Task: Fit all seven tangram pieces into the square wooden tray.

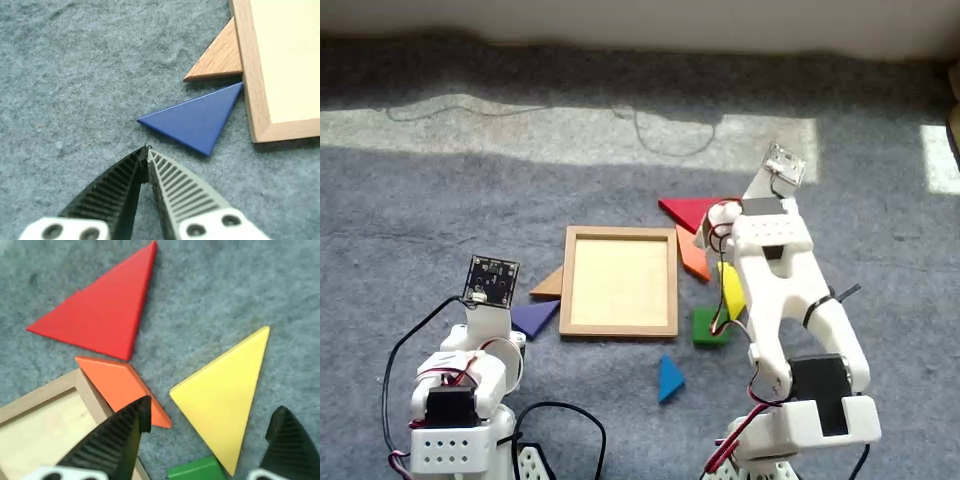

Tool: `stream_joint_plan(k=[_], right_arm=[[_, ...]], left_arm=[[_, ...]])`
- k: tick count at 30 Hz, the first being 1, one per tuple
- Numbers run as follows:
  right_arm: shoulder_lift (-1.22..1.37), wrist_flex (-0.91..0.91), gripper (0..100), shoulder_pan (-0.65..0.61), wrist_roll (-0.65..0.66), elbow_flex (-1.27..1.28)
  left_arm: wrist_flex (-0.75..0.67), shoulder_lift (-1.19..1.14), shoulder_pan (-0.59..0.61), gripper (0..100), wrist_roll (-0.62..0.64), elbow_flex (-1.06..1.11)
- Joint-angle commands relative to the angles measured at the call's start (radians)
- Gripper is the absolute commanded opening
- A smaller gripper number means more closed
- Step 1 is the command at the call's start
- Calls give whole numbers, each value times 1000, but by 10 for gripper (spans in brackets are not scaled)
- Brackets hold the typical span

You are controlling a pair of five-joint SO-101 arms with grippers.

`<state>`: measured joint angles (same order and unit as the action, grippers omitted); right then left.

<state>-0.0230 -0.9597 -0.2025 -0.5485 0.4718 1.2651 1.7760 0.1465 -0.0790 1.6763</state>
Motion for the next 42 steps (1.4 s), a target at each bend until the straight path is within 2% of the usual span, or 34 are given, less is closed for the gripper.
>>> stream_joint_plan(k=[1, 4, 9, 23, 25, 30, 42], right_arm=[[67, -18, 354, 16, -3, -58], [119, -91, 354, 31, -3, -105], [180, -91, 354, 35, -2, -211], [268, -91, 352, 76, -5, -213], [268, -91, 323, 93, -6, -211], [268, -87, 167, 101, 3, -213], [229, -136, 159, 97, 170, -228]], left_arm=[[-11, 39, -8, 6, -5, 19], [-11, 39, -8, 6, -5, 19], [-11, 39, -8, 6, -5, 19], [-11, 39, -7, 6, -5, 19], [-11, 39, -7, 6, -5, 19], [-11, 39, -7, 6, -5, 19], [-11, 39, -7, 6, -5, 19]])
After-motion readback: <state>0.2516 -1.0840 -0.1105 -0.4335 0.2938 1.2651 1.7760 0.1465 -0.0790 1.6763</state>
